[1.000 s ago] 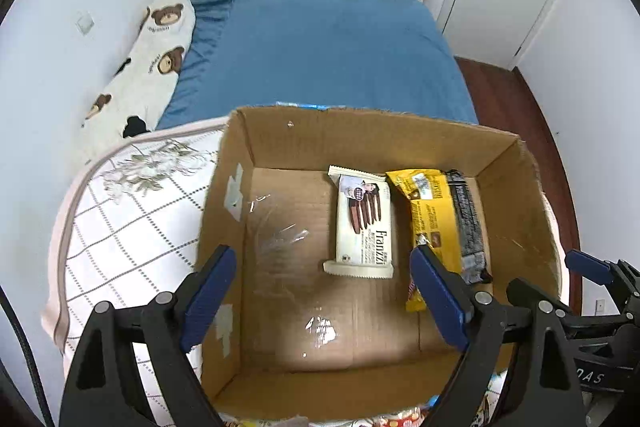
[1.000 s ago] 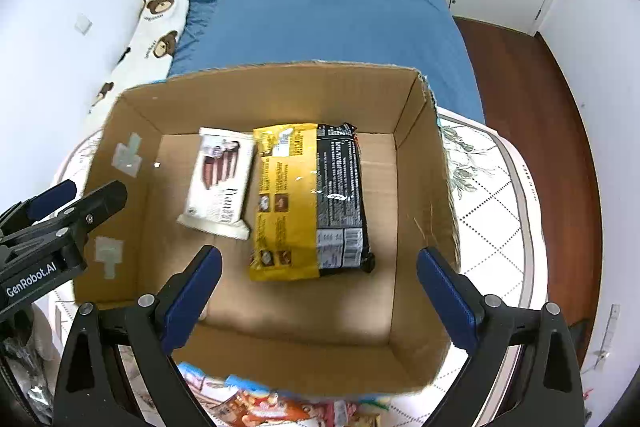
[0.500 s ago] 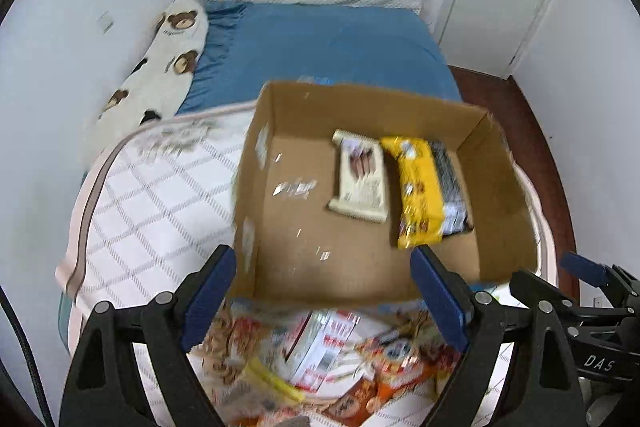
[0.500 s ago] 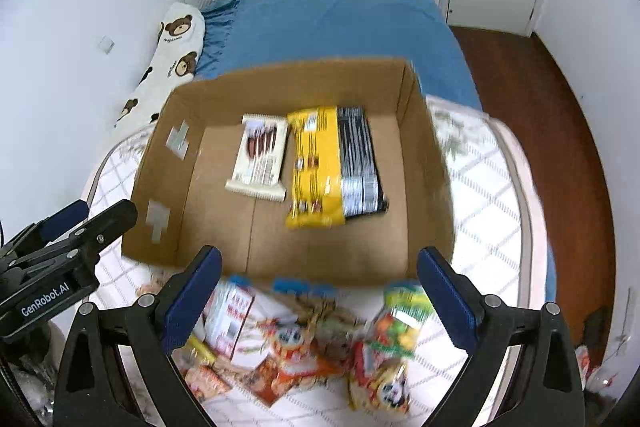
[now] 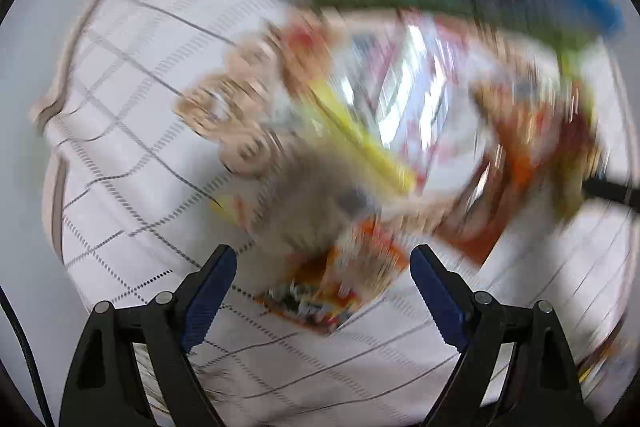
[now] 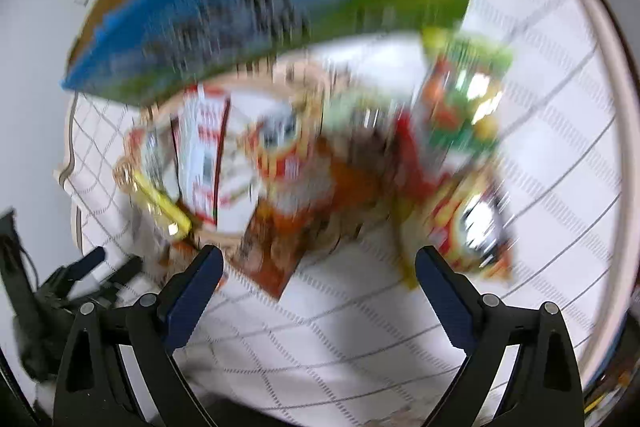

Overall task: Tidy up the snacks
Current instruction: 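Lift both tools out of the box back toward the snack pile, then grasp orange sunflower-seed bag with left tool while right tool grasps brown cracker pack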

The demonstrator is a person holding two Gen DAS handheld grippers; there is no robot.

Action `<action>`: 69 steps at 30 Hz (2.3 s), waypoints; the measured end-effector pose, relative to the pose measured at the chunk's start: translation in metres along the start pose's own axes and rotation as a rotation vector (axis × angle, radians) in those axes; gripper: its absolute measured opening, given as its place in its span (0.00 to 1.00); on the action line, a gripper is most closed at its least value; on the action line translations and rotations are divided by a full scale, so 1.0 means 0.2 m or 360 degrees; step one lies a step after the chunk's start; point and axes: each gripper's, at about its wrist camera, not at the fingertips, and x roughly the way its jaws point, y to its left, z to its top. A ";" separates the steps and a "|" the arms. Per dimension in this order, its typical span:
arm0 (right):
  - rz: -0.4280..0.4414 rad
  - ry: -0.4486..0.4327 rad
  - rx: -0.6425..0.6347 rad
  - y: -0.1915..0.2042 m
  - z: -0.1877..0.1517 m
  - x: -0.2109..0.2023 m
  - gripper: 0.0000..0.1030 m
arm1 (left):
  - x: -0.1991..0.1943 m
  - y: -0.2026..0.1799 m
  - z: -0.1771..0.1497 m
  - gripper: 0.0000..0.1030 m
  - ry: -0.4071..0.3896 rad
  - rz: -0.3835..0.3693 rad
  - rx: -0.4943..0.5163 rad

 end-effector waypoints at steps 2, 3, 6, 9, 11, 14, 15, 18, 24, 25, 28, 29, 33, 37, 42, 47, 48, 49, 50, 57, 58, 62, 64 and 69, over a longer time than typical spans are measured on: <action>0.0048 0.0065 0.0032 0.00 -0.05 0.09 0.93 | 0.11 -0.09 -0.05 0.86 0.0053 0.0078 0.0219; 0.0086 0.0113 0.0058 0.01 -0.07 0.15 0.91 | 0.16 -0.12 -0.06 0.86 0.0074 0.0109 0.0301; 0.0142 0.0192 0.0110 0.03 -0.10 0.28 0.86 | 0.30 -0.24 -0.09 0.86 0.0120 0.0240 0.0552; 0.0148 0.0218 0.0153 0.05 -0.12 0.36 0.85 | 0.36 -0.26 -0.08 0.85 0.0128 0.0242 0.0585; 0.0154 0.0229 0.0185 0.06 -0.13 0.41 0.85 | 0.36 -0.21 -0.06 0.67 0.0137 0.0147 0.0439; 0.0155 0.0197 0.0209 0.09 -0.11 0.45 0.82 | 0.31 -0.06 -0.05 0.56 0.0144 0.0010 0.0073; 0.0152 0.0180 0.0209 0.12 -0.10 0.47 0.82 | 0.31 -0.02 -0.06 0.56 0.0151 -0.0016 -0.0020; 0.0079 0.0130 0.0170 0.20 -0.05 0.53 0.81 | 0.31 0.15 -0.11 0.56 0.0165 -0.0156 -0.0400; -0.0196 0.0108 -0.0004 0.33 -0.06 0.66 0.71 | 0.30 0.18 -0.18 0.56 0.0147 -0.0245 -0.0325; -0.0236 0.0111 -0.0095 0.35 -0.08 0.66 0.68 | 0.29 0.15 -0.19 0.57 0.0140 -0.0221 -0.0227; -0.0293 0.0150 -0.0346 0.39 -0.15 0.65 0.61 | 0.28 0.03 -0.19 0.64 0.0130 -0.0138 0.0031; -0.0318 0.0191 -0.0408 0.38 -0.18 0.66 0.61 | 0.30 -0.02 -0.20 0.66 0.0138 -0.0090 0.0124; -0.0405 0.0287 -0.0557 0.34 -0.30 0.66 0.61 | 0.39 -0.23 -0.19 0.66 0.0211 0.0025 0.0410; -0.0472 0.0318 -0.0613 0.30 -0.37 0.65 0.61 | 0.44 -0.38 -0.18 0.65 0.0192 0.0155 0.0541; -0.0378 0.0309 -0.0470 0.21 -0.37 0.60 0.70 | 0.38 -0.36 -0.08 0.55 0.0220 -0.0106 0.0114; -0.0277 0.0213 -0.0235 0.08 -0.36 0.51 0.72 | 0.43 -0.21 -0.07 0.56 0.0358 -0.0511 -0.0473; -0.0256 0.0209 -0.0194 0.06 -0.36 0.50 0.72 | 0.44 -0.20 -0.08 0.56 0.0368 -0.0542 -0.0514; -0.0245 0.0206 -0.0161 0.03 -0.35 0.50 0.72 | 0.46 -0.19 -0.08 0.57 0.0369 -0.0558 -0.0516; -0.0239 0.0205 -0.0121 0.02 -0.35 0.51 0.72 | 0.47 -0.20 -0.08 0.61 0.0373 -0.0570 -0.0476; -0.0331 0.0192 -0.0099 -0.01 -0.37 0.56 0.71 | 0.53 -0.38 -0.12 0.66 0.0392 -0.0362 -0.0122; -0.0352 0.0185 -0.0114 0.00 -0.38 0.56 0.68 | 0.53 -0.41 -0.13 0.66 0.0382 -0.0329 -0.0116; -0.0385 0.0154 -0.0164 0.04 -0.45 0.57 0.58 | 0.46 -0.54 -0.16 0.52 0.0299 -0.0266 -0.0135; -0.0371 0.0126 -0.0169 0.04 -0.50 0.55 0.58 | 0.42 -0.58 -0.22 0.52 0.0288 -0.0275 -0.0146; -0.0304 0.0065 -0.0189 -0.01 -0.57 0.38 0.57 | 0.17 -0.58 -0.16 0.51 0.0230 -0.0346 -0.0162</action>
